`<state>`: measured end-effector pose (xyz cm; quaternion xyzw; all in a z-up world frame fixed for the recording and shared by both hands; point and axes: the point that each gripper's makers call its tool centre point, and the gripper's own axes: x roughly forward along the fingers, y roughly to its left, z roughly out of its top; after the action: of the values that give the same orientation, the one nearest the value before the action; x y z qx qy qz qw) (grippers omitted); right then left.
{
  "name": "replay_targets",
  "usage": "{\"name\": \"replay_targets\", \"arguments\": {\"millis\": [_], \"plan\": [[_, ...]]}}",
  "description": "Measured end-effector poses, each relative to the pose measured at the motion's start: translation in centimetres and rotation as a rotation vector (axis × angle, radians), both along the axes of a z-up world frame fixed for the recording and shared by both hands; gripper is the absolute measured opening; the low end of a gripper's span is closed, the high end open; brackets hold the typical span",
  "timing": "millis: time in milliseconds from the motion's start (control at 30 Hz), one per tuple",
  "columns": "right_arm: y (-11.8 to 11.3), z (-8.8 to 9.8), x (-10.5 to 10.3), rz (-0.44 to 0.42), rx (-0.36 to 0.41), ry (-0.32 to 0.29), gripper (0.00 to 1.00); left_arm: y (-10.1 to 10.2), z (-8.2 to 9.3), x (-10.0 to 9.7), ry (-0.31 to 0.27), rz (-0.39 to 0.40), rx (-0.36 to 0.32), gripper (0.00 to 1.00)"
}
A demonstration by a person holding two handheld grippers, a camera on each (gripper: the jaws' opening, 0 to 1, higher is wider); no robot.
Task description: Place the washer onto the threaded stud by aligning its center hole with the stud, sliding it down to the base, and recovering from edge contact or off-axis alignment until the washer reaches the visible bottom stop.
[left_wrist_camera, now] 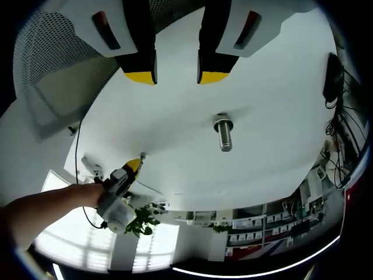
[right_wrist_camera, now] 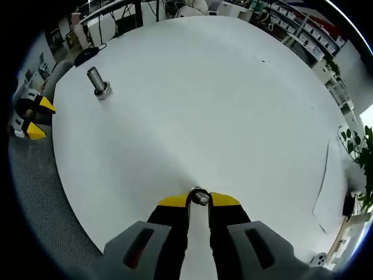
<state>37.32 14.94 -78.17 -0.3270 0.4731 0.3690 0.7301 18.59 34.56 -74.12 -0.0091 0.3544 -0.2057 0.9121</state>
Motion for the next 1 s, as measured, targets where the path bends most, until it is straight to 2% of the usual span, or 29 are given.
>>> {"name": "replay_targets", "arguments": {"millis": [367,1000], "plan": [[0.08,-0.64,-0.44,-0.039,0.012,0.028,0.15,-0.05,-0.1,-0.02,0.003,-0.004,0.0,0.25],[0.08,-0.86,-0.53,-0.046,0.033,0.006,0.21,0.18,0.0,0.04,-0.002,0.007,0.008,0.25]]}}
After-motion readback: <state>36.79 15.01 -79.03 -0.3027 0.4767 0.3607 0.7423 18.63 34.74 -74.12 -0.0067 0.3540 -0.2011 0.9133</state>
